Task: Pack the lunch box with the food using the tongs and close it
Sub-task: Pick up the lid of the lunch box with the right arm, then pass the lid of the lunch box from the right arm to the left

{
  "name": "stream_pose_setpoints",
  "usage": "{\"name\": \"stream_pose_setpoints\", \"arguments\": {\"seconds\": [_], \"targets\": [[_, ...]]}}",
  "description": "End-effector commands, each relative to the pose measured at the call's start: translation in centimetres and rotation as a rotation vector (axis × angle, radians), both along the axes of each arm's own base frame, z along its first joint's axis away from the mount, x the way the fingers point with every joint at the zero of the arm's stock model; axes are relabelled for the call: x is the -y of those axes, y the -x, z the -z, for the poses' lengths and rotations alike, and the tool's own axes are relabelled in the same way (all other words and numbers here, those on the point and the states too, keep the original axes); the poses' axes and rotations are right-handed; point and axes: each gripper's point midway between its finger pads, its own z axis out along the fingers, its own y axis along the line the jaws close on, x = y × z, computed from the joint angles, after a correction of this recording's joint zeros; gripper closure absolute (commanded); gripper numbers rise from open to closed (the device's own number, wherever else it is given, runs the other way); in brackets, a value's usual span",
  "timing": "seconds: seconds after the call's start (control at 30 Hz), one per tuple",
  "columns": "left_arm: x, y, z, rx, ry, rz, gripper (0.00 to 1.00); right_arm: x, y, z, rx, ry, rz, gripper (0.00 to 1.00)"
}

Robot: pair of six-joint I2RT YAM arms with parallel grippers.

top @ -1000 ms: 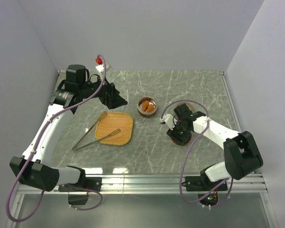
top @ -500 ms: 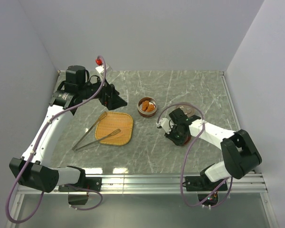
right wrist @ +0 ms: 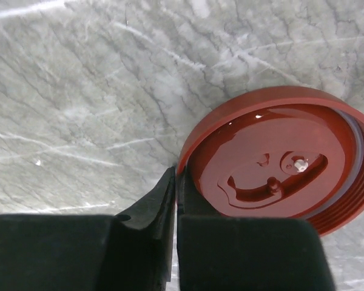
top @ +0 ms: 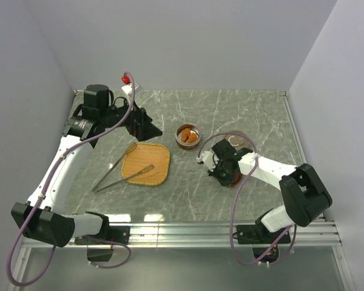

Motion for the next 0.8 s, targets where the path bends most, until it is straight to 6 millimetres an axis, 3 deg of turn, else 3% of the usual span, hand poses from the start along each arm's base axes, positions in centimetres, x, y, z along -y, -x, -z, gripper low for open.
{"name": "stream_pose_setpoints", "arguments": {"seconds": [0.0, 0.1, 0.13, 0.2, 0.3, 0.37, 0.4, 0.47, 0.5, 0.6, 0.67, 0.73, 0.77], "targets": [[-0.1, 0.6, -1.5, 0.033, 0.035, -0.006, 0.01, -1.4, 0.8, 0.3, -0.074, -0.056, 0.028, 1.0], [0.1, 0.8, -2.0, 0.011, 0.054, -0.005, 0.01, -4.6, 0.0, -3.7, -0.068, -0.233, 0.014, 1.0], [0.1, 0.9, -2.3, 0.014, 0.062, -0.002, 0.01, -6.2, -0.7, -6.3, -0.038, -0.317, -0.009, 1.0], [0.0, 1.0, -2.9, 0.026, 0.077, -0.01, 0.01, -7.6, -0.8, -9.0, -0.039, -0.401, -0.02, 1.0], [-0.3, 1.2, -3.7, 0.067, 0.118, -0.028, 0.01, -10.9, -2.2, -16.8, 0.007, -0.615, -0.047, 1.0], [-0.3, 1.1, -4.2, 0.094, 0.15, -0.03, 0.01, -11.6, -2.6, -20.4, -0.003, -0.732, -0.048, 1.0], [-0.3, 1.4, -4.6, 0.081, 0.172, -0.031, 0.01, -12.6, -2.3, -23.7, -0.034, -0.838, -0.068, 1.0], [-0.1, 1.3, -5.7, 0.096, 0.208, -0.026, 0.01, -12.4, -3.1, -26.3, -0.078, -0.937, -0.055, 1.0], [0.1, 1.6, -6.2, 0.066, 0.241, -0.015, 0.01, -12.7, -2.4, -29.3, -0.15, -1.042, -0.09, 1.0], [0.3, 2.1, -8.0, 0.074, 0.307, 0.029, 0.01, -11.7, -3.4, -33.1, -0.271, -1.188, -0.059, 1.0], [0.6, 2.4, -8.2, 0.073, 0.329, 0.056, 0.01, -11.0, -2.7, -34.9, -0.392, -1.247, -0.047, 1.0], [0.8, 2.8, -9.0, 0.099, 0.37, 0.086, 0.0, -10.9, -2.5, -36.4, -0.343, -1.283, -0.112, 1.0], [0.8, 2.8, -8.2, 0.082, 0.379, 0.083, 0.01, -10.9, -2.3, -37.0, -0.343, -1.294, -0.112, 1.0]]}}
